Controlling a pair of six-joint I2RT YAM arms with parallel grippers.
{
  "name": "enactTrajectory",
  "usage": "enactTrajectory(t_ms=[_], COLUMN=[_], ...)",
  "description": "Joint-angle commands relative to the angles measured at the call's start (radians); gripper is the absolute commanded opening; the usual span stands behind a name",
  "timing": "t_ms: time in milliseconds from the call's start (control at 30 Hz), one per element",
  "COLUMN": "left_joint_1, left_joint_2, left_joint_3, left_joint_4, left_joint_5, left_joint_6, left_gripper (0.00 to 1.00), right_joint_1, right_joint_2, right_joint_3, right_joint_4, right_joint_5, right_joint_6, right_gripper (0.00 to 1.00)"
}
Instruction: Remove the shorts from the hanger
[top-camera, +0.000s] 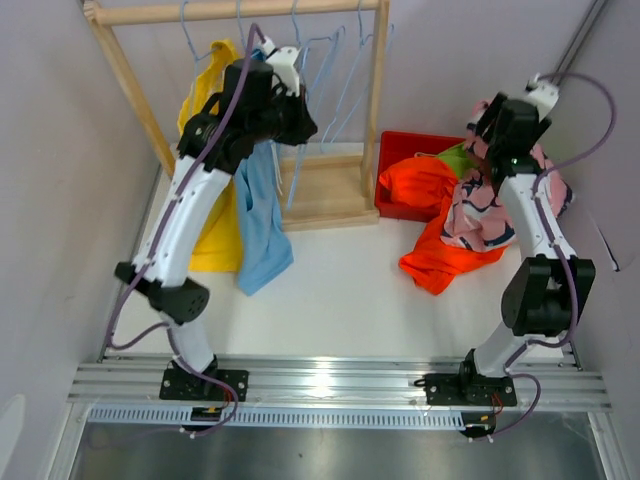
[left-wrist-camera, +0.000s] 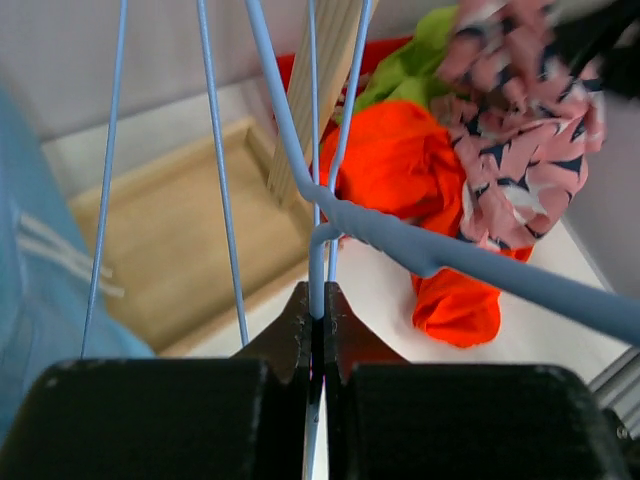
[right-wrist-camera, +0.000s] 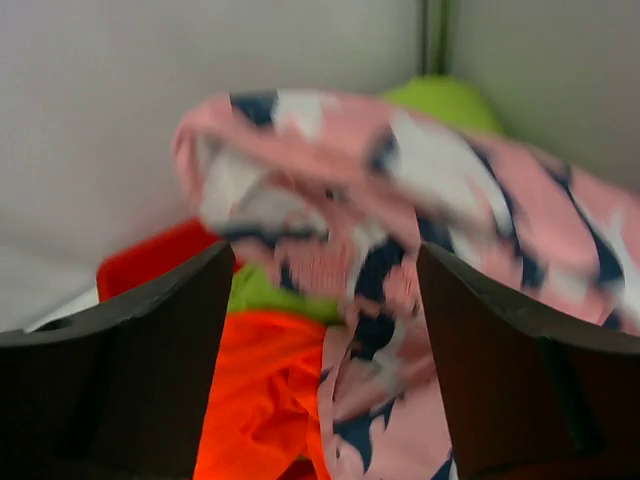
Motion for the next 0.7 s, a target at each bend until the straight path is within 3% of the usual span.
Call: enactTrajectory(t_ms=[0, 67, 333, 667], left_joint_1=[0.039, 0.057, 0.102, 0.102], left_joint_2=[0.109, 0.138, 0.195, 0.296], left_joint_3=[0.218, 0.202, 0.188, 0.268], left_joint_4=[0.044, 0.107, 0.374, 0.569], left_joint_5=[0.112, 0.182, 0.223, 0.212], left_joint_6=[-0.009, -0.023, -0.107, -0.219], left_gripper=[0.0, 0.0, 0.0, 0.01], right_joint_1=[0.008, 0.014, 0.089, 0.137], right_joint_2=[-0.178, -0.234, -0.448, -0.588], right_joint_3=[-0.267, -0.372, -0.73, -0.853], right_joint_4=[0.117, 0.168, 0.251, 0.24], right_joint_5=[-0.074, -0.103, -0.152, -0.144], right_joint_6=[0.154, 0.201, 0.249, 0.254], right_gripper=[0.82, 0.82, 0.79, 0.76])
